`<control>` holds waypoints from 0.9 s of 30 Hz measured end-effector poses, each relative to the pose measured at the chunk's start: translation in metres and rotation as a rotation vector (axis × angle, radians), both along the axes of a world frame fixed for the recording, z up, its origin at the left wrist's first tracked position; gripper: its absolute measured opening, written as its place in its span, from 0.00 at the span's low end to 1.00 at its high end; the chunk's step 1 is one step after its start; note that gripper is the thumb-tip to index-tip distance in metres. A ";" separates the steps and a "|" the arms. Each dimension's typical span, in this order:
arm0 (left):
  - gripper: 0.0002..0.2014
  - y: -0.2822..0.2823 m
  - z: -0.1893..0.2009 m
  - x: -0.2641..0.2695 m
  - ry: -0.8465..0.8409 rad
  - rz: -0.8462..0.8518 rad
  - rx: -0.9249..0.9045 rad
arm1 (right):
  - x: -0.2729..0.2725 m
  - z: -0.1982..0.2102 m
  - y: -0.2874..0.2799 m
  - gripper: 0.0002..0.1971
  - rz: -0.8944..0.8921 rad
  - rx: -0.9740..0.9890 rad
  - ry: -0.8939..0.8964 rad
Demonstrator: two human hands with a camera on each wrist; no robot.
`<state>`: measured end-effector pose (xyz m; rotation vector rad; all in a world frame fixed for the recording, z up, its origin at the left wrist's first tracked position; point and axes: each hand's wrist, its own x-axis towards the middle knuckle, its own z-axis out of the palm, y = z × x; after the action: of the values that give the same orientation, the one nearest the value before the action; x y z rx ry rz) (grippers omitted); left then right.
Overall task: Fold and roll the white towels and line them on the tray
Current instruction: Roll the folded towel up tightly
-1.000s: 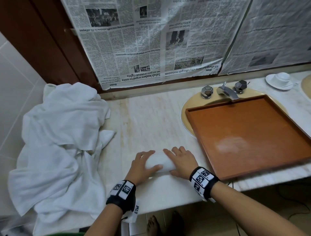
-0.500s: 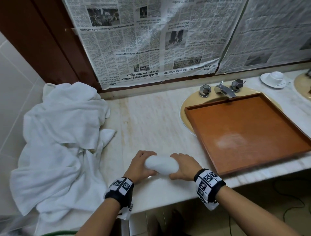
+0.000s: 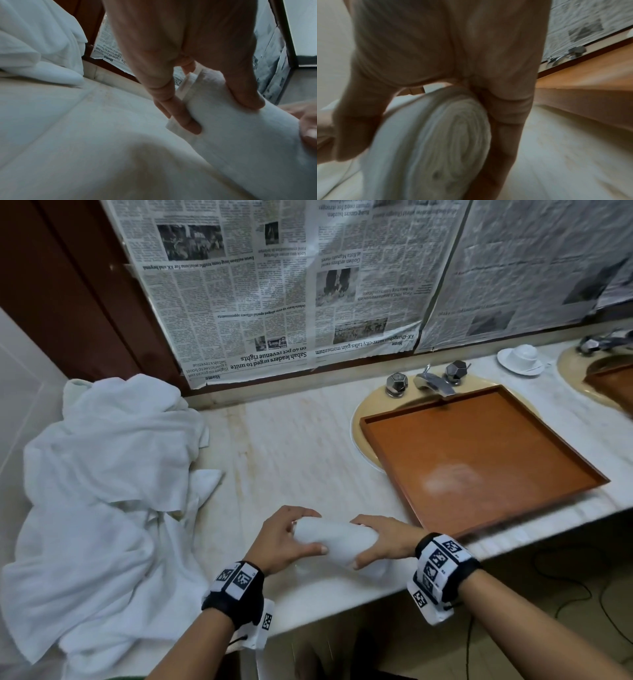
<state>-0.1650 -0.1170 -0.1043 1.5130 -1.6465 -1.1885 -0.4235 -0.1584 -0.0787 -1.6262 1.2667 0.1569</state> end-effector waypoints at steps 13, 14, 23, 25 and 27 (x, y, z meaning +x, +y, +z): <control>0.25 -0.056 0.067 -0.057 0.218 -0.116 0.006 | -0.067 0.045 -0.010 0.27 -0.242 0.118 -0.305; 0.25 -0.063 0.069 -0.065 0.239 -0.111 0.004 | -0.075 0.050 -0.012 0.25 -0.272 0.096 -0.324; 0.24 -0.150 0.059 -0.207 0.204 -0.185 -0.067 | -0.188 0.052 -0.057 0.26 -0.418 -0.312 -0.173; 0.24 -0.162 0.048 -0.225 0.167 -0.208 -0.047 | -0.200 0.041 -0.062 0.29 -0.426 -0.349 -0.075; 0.23 -0.168 0.035 -0.234 0.100 -0.224 -0.013 | -0.203 0.026 -0.067 0.34 -0.423 -0.342 -0.022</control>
<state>-0.3986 -0.2848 -0.0689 1.2638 -1.7868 -1.3451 -0.6266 -0.2255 -0.0529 -1.5900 1.6558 -0.3551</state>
